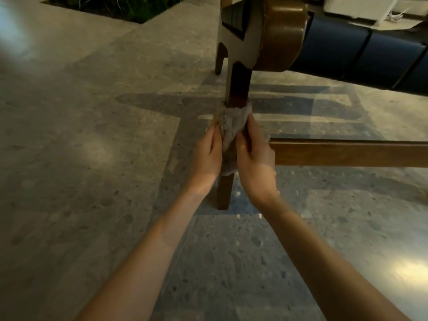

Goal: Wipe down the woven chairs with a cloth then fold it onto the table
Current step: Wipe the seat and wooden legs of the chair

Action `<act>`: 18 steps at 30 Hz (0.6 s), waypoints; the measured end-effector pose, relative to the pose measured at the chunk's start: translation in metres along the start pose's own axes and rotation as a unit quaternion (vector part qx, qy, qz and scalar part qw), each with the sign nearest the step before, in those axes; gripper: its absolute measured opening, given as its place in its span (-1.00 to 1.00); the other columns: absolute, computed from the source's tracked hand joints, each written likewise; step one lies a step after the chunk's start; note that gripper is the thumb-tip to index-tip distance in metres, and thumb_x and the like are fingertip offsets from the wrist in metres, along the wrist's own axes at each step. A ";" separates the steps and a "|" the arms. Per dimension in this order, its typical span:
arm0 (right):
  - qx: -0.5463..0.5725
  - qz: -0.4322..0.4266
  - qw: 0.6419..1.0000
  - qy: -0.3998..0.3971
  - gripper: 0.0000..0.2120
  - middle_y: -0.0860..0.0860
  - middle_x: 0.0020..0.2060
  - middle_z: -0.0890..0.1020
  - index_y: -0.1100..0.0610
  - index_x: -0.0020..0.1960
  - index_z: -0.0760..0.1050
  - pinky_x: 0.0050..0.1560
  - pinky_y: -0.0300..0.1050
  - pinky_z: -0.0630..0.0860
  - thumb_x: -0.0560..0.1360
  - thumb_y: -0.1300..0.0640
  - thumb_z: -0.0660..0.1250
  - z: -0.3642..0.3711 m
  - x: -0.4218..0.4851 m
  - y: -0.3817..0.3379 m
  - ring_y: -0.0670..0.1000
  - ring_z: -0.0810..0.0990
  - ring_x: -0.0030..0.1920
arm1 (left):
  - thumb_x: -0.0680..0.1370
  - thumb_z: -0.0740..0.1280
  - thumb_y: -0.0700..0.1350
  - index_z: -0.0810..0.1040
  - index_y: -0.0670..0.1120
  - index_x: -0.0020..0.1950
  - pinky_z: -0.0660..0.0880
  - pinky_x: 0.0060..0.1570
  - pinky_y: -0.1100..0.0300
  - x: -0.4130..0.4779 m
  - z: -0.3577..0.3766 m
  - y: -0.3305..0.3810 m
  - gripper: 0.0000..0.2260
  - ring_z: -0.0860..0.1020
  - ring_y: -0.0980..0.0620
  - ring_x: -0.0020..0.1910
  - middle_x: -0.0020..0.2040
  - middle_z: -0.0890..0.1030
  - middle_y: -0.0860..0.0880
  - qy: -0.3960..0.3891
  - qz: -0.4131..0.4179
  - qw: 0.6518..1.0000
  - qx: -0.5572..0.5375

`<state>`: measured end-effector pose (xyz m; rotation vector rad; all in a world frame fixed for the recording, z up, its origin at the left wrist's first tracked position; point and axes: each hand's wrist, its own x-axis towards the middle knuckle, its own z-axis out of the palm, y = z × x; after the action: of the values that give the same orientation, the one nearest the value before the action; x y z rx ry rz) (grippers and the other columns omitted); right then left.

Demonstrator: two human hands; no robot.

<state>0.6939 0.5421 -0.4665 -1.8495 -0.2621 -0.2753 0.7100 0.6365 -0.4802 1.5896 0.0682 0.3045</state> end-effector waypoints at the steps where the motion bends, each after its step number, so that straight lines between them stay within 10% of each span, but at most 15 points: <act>1: -0.023 -0.008 1.000 0.016 -0.53 -0.21 0.10 0.54 0.13 0.51 0.21 0.06 -0.45 0.46 0.62 0.23 0.17 0.001 -0.004 0.002 -0.37 0.53 0.05 | 0.66 0.04 -0.22 0.48 -0.21 0.24 0.43 -0.04 0.47 -0.005 0.001 -0.007 -0.73 0.57 0.20 0.03 0.03 0.59 -0.02 0.004 -0.013 1.000 -0.004; 7: -0.107 -0.025 0.988 0.105 -0.54 -0.04 -0.13 0.65 0.08 0.39 0.39 -0.19 -0.52 0.43 0.52 0.28 0.33 0.000 -0.019 0.012 -0.35 0.51 -0.27 | 0.63 0.14 -0.27 0.50 -0.26 0.19 0.46 -0.04 0.39 -0.038 -0.004 -0.038 -0.79 0.57 -0.05 0.06 0.07 0.61 -0.14 -0.016 -0.013 1.000 -0.020; 18: -0.338 -0.208 0.917 0.045 -0.65 0.08 0.19 0.57 0.18 0.28 0.51 0.13 -0.20 0.39 0.50 0.23 0.34 -0.025 -0.021 0.019 0.06 0.45 0.14 | 0.56 0.28 -0.18 0.51 -0.05 0.16 0.55 -0.04 0.20 -0.061 0.005 -0.044 -0.81 0.59 0.02 0.07 0.07 0.63 -0.04 0.123 0.006 0.992 0.040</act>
<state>0.6790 0.5116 -0.4830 -2.4414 -0.5494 -0.8286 0.6589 0.6201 -0.5330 1.6249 0.2635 0.5125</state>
